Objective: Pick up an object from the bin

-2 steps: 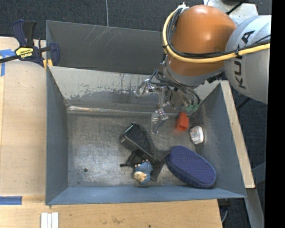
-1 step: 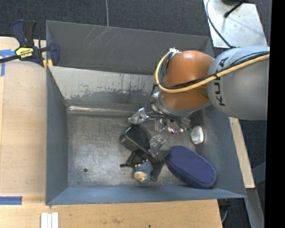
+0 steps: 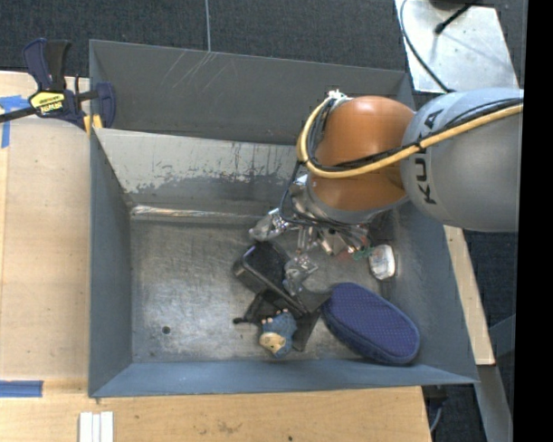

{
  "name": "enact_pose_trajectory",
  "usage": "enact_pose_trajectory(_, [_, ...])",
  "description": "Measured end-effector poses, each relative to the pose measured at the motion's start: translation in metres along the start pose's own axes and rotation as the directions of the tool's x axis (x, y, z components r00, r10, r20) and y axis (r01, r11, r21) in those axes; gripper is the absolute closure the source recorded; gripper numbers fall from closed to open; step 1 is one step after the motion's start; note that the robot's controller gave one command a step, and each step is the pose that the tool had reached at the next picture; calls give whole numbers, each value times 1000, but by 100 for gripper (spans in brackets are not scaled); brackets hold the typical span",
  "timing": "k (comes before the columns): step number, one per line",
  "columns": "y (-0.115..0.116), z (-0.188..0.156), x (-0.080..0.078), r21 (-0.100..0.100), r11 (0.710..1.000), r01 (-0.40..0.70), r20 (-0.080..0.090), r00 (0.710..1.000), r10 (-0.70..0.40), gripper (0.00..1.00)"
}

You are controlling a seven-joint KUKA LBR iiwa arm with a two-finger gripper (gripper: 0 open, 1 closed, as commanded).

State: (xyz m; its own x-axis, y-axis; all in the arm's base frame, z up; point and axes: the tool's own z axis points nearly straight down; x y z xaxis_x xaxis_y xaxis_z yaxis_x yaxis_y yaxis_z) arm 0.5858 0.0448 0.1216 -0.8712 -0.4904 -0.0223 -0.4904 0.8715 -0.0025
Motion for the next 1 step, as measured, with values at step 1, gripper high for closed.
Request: enact_pose_trajectory(1, [4, 4, -10, 0, 996, 86, -14, 996, -86, 100])
